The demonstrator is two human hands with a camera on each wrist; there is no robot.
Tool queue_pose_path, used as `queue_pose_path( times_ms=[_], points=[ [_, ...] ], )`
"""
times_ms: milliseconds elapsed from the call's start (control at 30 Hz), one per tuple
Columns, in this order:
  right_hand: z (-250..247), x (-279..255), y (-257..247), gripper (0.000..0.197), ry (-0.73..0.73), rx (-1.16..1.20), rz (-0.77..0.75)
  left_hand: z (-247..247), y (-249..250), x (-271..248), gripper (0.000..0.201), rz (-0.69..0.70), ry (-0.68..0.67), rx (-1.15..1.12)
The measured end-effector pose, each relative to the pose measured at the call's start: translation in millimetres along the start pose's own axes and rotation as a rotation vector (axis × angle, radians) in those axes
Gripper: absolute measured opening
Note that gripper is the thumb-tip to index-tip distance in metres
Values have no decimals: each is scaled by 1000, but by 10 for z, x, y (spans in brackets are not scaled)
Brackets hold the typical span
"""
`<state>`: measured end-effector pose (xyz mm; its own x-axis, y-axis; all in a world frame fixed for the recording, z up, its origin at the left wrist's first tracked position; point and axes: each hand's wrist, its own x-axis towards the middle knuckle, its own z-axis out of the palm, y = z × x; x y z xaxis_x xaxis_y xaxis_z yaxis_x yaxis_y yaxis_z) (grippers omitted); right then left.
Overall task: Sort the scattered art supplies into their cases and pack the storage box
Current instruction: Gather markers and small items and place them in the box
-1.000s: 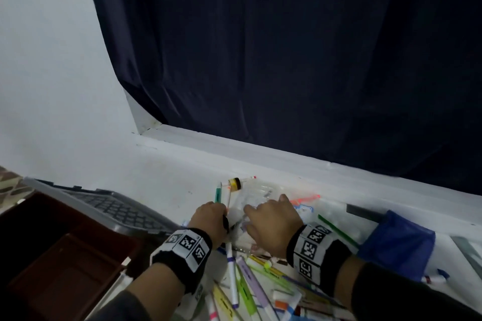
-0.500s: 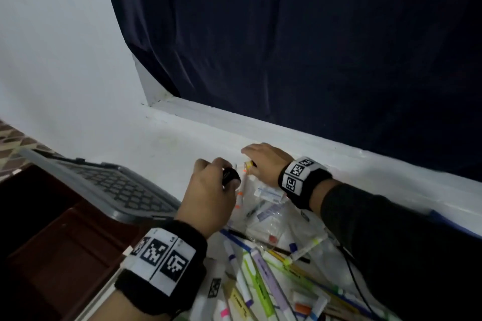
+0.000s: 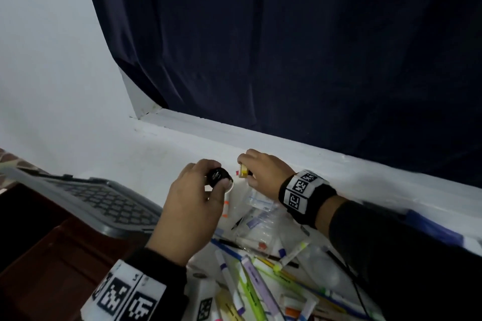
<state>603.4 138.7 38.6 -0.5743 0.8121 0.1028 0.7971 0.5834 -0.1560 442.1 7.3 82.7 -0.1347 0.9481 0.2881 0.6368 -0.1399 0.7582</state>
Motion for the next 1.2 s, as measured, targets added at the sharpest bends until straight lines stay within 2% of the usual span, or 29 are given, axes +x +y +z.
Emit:
queue_pose_path(
  times_ms=[167, 367, 567, 700, 833, 933, 1033, 1200],
  points=[
    [-488, -591, -202, 33, 112, -42, -39, -191, 256, -221, 19, -2, 0, -175],
    [-918, -1551, -440, 29, 177, -12, -37, -266, 643, -614, 20, 63, -42, -242],
    [-1073, -2579, -761, 30, 293, 179, 6, -269, 850, -1228, 23, 92, -153, -373],
    [-1001, -3139, -950, 30, 322, 281, 86, -157, 781, -1652, 25, 92, -273, -451],
    [-776, -3574, -1085, 24, 343, 360, 145, 60, 523, -2044, 27, 92, -421, -367],
    [-527, -3789, -1147, 21, 339, 391, 188, 237, 333, -2295, 29, 194, -439, -215],
    [-315, -3882, -1199, 16, 246, 401, 223, 377, 214, -2447, 29, 278, -466, -95],
    [-68, -3870, -1260, 14, 65, 293, 221, 494, 179, -2548, 32, 334, -527, 23]
  ],
)
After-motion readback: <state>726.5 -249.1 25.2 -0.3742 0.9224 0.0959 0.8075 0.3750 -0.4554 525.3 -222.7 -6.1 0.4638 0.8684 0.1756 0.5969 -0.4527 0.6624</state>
